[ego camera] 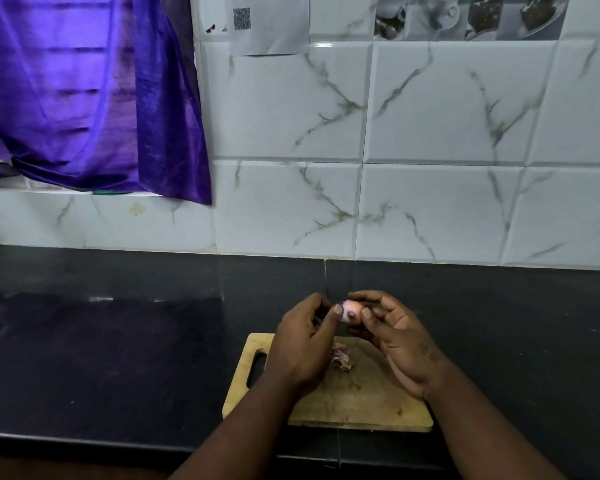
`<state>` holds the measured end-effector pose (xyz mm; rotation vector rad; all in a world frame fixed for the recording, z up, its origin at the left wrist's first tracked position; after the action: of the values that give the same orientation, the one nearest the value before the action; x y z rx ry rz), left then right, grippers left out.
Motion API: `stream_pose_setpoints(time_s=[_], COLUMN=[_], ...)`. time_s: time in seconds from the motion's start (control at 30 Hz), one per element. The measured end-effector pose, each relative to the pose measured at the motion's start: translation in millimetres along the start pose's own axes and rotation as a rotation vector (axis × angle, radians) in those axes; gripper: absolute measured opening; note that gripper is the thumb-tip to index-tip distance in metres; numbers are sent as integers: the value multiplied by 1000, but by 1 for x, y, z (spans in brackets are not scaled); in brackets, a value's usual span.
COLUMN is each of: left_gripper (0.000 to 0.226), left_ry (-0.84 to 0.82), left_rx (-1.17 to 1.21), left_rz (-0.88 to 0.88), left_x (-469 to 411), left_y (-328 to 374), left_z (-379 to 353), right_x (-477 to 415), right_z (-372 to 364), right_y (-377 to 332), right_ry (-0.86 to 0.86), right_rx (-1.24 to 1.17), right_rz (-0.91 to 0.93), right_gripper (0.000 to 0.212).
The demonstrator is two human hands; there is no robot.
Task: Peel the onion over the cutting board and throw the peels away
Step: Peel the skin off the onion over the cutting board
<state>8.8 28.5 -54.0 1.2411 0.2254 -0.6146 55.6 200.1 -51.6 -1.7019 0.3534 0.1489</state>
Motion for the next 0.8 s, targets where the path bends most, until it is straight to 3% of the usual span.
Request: stream_pose_setpoints(time_s=[0.13, 0.37, 0.6, 0.8], left_gripper=[9, 12, 11, 21], left_ry=[-26, -64, -52, -65], left_rx=[-49, -22, -36, -58], left_rz=[-24, -6, 49, 26], left_x=[-1, 1, -1, 0], left_y=[0, 2, -1, -2], left_z=[-1, -1, 1, 2], right_x=[0, -1, 0, 0], right_z=[-1, 1, 2, 1], right_y=[0, 1, -4, 0], right_ry=[-6, 20, 5, -2], right_rx=[37, 37, -158, -67], right_rz=[11, 32, 1, -43], right_gripper=[33, 33, 31, 32])
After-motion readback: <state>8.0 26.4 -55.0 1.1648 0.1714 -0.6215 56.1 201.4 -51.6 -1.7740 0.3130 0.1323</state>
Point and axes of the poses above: each hand's wrist, its own x-axis away from the middle knuckle, its own z-axis out of the back of the hand, y = z × x, the point moved 1 cm from there along -x, towards the middle knuckle, and after that the axes turned 3 degrees about x, right-handed, at the moved point
